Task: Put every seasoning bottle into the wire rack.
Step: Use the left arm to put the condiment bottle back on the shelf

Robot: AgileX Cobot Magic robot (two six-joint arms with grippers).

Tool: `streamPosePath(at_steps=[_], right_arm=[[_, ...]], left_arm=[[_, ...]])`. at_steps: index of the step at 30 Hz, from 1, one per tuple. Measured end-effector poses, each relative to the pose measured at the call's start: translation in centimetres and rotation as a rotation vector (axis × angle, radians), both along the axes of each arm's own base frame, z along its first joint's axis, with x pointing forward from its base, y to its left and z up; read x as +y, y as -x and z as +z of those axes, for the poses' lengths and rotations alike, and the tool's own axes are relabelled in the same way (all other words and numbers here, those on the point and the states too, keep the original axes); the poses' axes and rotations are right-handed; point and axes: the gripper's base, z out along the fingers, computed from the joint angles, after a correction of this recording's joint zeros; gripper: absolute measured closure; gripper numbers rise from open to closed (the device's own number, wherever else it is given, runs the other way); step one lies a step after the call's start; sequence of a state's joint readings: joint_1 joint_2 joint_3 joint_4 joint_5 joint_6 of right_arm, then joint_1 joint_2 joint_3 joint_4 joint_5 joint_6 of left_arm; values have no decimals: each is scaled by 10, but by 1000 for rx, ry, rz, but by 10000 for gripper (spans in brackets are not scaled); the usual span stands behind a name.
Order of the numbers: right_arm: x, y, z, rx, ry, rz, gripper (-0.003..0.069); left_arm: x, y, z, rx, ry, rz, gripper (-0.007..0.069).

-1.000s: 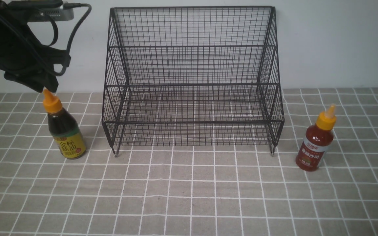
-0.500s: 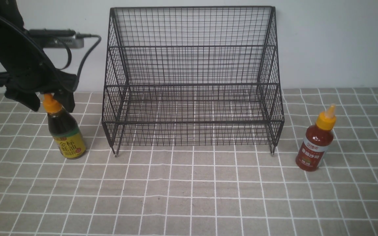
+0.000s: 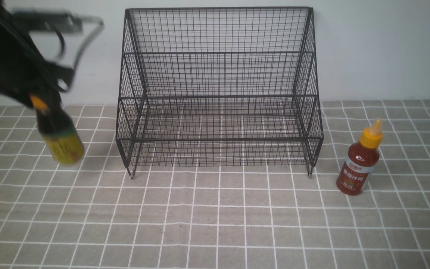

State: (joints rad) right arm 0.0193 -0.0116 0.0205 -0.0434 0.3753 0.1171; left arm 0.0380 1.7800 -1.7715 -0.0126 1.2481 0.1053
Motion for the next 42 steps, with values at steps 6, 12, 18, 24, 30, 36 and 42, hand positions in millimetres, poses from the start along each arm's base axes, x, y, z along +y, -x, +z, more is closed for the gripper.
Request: streamPosePath(at_steps=[6, 12, 18, 24, 30, 36, 42], right_arm=[[0, 0, 0, 0, 1, 0, 673], [0, 0, 0, 0, 1, 0, 673], [0, 0, 0, 0, 1, 0, 673], [0, 0, 0, 0, 1, 0, 673], [0, 0, 0, 0, 1, 0, 673], [0, 0, 0, 0, 1, 0, 673], [0, 0, 0, 0, 1, 0, 673]], left_arm=[[-34, 48, 74, -202, 45, -61, 335], [-73, 67, 86, -215, 85, -177, 335], [-110, 61, 75, -209, 113, -259, 335], [-132, 29, 43, -193, 120, -281, 335], [-140, 4, 16, -175, 117, -274, 335], [-143, -5, 11, -199, 124, -269, 335], [-145, -13, 8, -250, 128, -267, 335]])
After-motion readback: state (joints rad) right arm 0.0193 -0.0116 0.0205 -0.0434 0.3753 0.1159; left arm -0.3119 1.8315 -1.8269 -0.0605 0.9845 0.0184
